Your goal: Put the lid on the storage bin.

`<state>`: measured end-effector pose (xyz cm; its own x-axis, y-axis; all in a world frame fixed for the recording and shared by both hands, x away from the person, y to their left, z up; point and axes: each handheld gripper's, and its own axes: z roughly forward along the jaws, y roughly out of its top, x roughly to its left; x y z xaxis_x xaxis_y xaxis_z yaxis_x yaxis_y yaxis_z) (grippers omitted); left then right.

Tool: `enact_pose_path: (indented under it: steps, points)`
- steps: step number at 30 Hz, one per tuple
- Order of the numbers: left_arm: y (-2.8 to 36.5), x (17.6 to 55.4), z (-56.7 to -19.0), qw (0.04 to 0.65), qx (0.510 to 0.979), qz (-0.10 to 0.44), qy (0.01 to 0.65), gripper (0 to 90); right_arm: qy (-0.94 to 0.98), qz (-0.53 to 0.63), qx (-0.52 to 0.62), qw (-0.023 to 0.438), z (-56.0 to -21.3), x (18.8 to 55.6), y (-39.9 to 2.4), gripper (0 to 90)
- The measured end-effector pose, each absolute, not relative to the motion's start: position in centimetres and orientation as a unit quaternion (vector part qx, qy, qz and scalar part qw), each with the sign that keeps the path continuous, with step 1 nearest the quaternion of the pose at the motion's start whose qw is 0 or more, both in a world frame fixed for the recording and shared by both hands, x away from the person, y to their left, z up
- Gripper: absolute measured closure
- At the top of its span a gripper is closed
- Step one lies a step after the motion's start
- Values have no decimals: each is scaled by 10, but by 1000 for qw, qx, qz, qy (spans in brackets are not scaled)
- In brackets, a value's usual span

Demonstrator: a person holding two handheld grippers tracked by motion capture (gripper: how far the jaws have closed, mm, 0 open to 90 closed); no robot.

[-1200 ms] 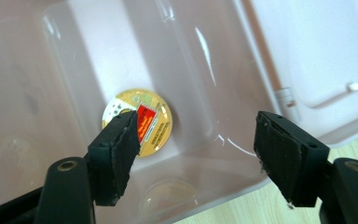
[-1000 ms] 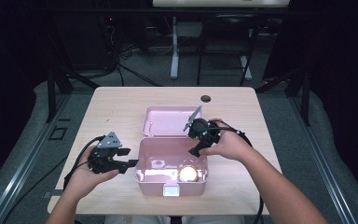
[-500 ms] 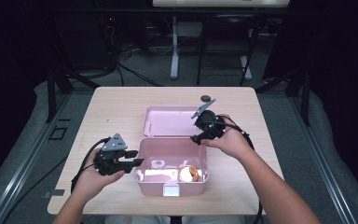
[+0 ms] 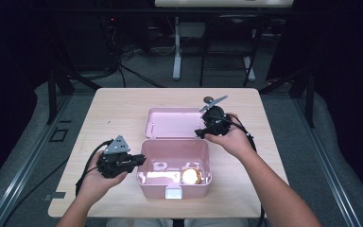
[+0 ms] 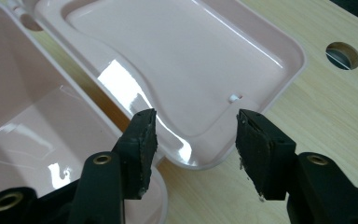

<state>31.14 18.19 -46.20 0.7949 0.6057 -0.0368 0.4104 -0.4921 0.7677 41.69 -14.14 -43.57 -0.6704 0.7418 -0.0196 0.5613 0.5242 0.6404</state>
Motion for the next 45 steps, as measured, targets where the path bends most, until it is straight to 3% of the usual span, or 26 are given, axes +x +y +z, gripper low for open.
enact_pose_path:
  steps: [7,45]
  points:
    - [178,313,-469,406,857,109,299,898,841,313,411,160,-438,426,-145,508]
    - [162,312,-483,389,871,94,286,900,767,327,520,188,-476,475,-144,588]
